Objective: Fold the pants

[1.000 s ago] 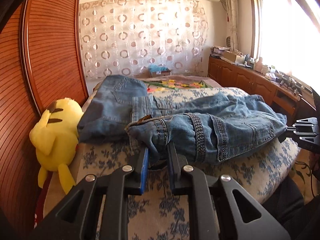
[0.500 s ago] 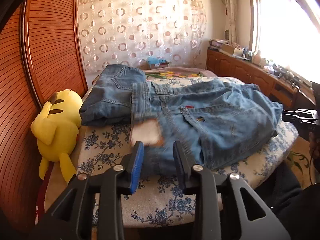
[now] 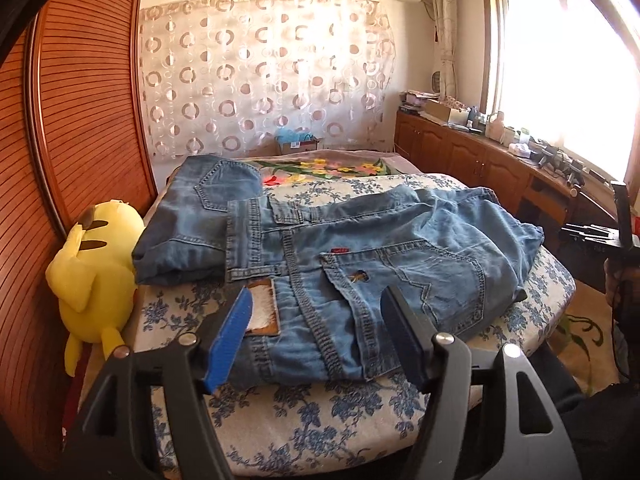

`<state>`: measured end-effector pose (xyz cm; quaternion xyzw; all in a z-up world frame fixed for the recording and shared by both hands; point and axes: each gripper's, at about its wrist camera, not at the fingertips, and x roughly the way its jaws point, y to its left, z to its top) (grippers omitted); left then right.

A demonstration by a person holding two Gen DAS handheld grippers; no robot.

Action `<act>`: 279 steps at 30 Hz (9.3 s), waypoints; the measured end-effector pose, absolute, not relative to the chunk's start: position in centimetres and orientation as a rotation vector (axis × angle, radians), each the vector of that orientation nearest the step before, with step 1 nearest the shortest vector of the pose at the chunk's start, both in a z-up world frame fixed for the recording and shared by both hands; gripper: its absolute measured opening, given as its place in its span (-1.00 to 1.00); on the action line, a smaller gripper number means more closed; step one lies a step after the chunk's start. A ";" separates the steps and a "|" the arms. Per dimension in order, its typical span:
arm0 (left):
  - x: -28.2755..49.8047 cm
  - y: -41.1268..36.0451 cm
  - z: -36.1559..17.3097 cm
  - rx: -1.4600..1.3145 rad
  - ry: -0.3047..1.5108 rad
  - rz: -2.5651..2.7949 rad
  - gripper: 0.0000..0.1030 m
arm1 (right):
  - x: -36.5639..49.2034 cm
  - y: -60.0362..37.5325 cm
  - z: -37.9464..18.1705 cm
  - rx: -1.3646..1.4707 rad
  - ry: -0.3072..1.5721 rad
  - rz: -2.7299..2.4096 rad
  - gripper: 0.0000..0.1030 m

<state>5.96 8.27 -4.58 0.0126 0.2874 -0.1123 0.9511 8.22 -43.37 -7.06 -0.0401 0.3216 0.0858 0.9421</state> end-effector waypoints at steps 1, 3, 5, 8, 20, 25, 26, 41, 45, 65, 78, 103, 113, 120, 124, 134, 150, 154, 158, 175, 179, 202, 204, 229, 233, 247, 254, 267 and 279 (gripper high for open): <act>6.2 8.0 -4.6 0.024 0.585 -0.236 0.29 | 8.4 -44.1 -7.3 -0.079 0.661 0.160 -0.22; 6.8 7.4 -4.8 0.020 0.588 -0.244 0.29 | 8.7 -45.0 -7.9 -0.077 0.669 0.141 -0.22; 7.4 6.8 -5.2 0.018 0.598 -0.254 0.29 | 9.4 -46.2 -8.7 -0.074 0.686 0.117 -0.22; 8.3 6.0 -5.9 0.019 0.613 -0.265 0.29 | 10.7 -47.6 -10.0 -0.072 0.712 0.097 -0.22; 9.8 3.6 -7.1 0.031 0.638 -0.301 0.29 | 15.5 -50.1 -11.6 0.048 0.780 0.129 -0.22; 9.7 3.4 -7.3 0.036 0.644 -0.302 0.29 | 16.5 -50.9 -11.5 0.117 0.807 0.153 -0.60; 9.7 3.5 -7.3 0.038 0.644 -0.299 0.29 | 16.5 -51.0 -11.4 0.119 0.804 0.162 -0.69; 9.6 3.8 -7.9 0.031 0.653 -0.291 0.29 | 13.9 -50.6 -6.2 -0.069 0.577 0.016 -0.73; 9.5 3.4 -8.0 0.038 0.659 -0.300 0.29 | 13.3 -51.4 -8.5 -0.067 0.664 -0.065 -0.40; 8.3 -3.7 -9.6 0.107 0.701 -0.440 0.29 | 7.4 -39.3 -10.1 -0.011 0.707 0.315 -0.16; 8.6 -1.9 -10.5 0.093 0.725 -0.379 0.29 | 6.0 -31.7 -12.2 -0.056 0.763 0.488 -0.09; 7.9 -1.6 -10.8 0.092 0.726 -0.408 0.29 | 11.0 -29.0 -4.6 -0.125 0.584 0.538 -1.00; 8.2 -2.0 -11.0 0.095 0.740 -0.388 0.29 | 8.1 -27.6 -9.6 -0.193 0.697 0.584 -0.21; 8.4 -2.1 -11.3 0.094 0.749 -0.384 0.29 | 7.1 -27.3 -12.0 -0.241 0.735 0.568 0.14; 8.6 -2.0 -11.4 0.088 0.754 -0.385 0.29 | 7.4 -26.9 -13.2 -0.305 0.760 0.542 0.13; 7.8 -3.0 -10.8 0.118 0.730 -0.438 0.29 | 8.1 -26.7 -11.1 -0.329 0.725 0.575 -0.95; 13.2 -5.6 -9.5 0.265 0.710 -0.437 -0.23 | 12.6 -27.6 -6.3 -0.135 0.683 0.602 -0.95; 14.6 -5.4 -9.1 0.264 0.726 -0.441 -0.34 | 12.2 -28.6 -6.2 -0.101 0.686 0.594 -0.72; 15.5 -5.3 -8.3 0.240 0.736 -0.434 -0.34 | 10.8 -29.7 -6.2 -0.081 0.681 0.570 -0.54; 15.5 -4.9 -8.3 0.238 0.753 -0.451 -0.32 | 12.9 -30.6 -8.0 -0.055 0.666 0.485 -0.41; 15.5 -5.1 -8.4 0.234 0.751 -0.445 -0.32 | 14.7 -31.3 -6.0 -0.034 0.621 0.463 -0.41; 15.6 -4.8 -8.7 0.227 0.761 -0.448 -0.32 | 13.7 -26.7 -10.1 -0.196 0.745 0.590 -0.37; 15.6 -4.8 -8.7 0.224 0.761 -0.452 -0.31 | 13.6 -26.6 -10.2 -0.194 0.759 0.608 -0.78; 6.9 2.2 -8.3 0.108 0.734 -0.374 0.17 | 8.8 -28.2 -9.4 -0.163 0.729 0.590 -0.63; 7.2 4.5 -8.1 0.068 0.711 -0.314 0.34 | 8.2 -28.0 -9.7 -0.173 0.722 0.591 -0.50; 7.1 10.2 -10.8 -0.009 0.717 -0.147 0.34 | 7.0 -27.5 -9.8 -0.212 0.693 0.613 -0.05; 8.1 10.6 -12.3 -0.033 0.749 -0.165 0.30 | 8.2 -25.7 -11.1 -0.213 0.709 0.610 -0.05; 7.4 9.8 -10.0 -0.031 0.686 -0.228 -0.69 | 8.9 -27.3 -10.8 -0.127 0.709 0.600 -0.82; 6.2 11.9 -9.7 -0.035 0.704 -0.160 -0.66 | 5.3 -28.0 -9.5 -0.111 0.722 0.664 -0.93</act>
